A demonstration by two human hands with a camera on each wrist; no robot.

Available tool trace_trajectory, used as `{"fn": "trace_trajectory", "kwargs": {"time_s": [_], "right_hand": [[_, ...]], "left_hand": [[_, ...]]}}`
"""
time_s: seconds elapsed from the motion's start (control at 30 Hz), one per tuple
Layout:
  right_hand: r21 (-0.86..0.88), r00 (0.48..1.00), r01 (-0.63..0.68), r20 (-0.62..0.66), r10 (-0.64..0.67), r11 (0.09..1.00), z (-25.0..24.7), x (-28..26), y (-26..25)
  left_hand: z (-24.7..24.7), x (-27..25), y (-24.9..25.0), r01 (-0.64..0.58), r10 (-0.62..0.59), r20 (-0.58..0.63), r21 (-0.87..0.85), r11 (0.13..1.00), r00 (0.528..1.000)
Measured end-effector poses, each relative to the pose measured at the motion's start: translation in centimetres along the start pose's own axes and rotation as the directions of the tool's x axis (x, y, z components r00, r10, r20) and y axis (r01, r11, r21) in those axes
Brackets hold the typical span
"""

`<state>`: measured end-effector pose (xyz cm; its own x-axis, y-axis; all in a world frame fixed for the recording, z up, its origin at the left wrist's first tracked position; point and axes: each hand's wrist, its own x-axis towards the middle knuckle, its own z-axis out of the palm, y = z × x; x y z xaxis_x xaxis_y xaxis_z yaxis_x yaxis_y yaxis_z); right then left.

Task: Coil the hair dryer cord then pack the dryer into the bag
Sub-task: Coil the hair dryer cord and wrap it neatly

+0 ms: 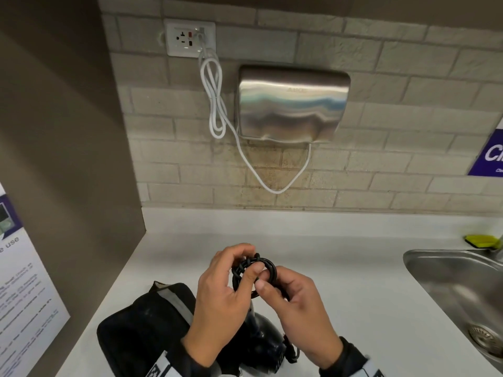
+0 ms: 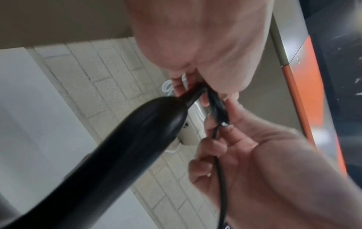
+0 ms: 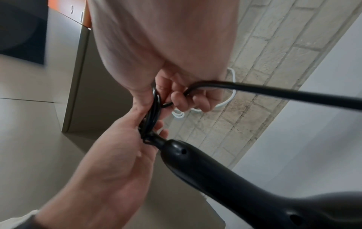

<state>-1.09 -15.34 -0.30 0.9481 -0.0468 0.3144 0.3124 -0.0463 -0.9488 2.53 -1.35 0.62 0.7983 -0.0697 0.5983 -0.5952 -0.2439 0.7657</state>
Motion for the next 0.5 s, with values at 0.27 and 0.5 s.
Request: {"fn": "trace_trajectory", "kwargs": {"time_s": [0.27,0.5], "right_hand": [[-0.215,0.997,0.069,0.046,-0.060,0.974,-0.6,0.3,-0.6],[-0.408,0.956,0.156,-0.168,-0.241,0.899,0.0,0.1,-0.6]], "left_hand": [[-0.3,0.7,1.3,0.317,-0.293,0.125,-0.271,0.909,0.948],[-0.3,0.9,2.3,0.500,-0.454,0.218,-0.476,0.723,0.864]]}}
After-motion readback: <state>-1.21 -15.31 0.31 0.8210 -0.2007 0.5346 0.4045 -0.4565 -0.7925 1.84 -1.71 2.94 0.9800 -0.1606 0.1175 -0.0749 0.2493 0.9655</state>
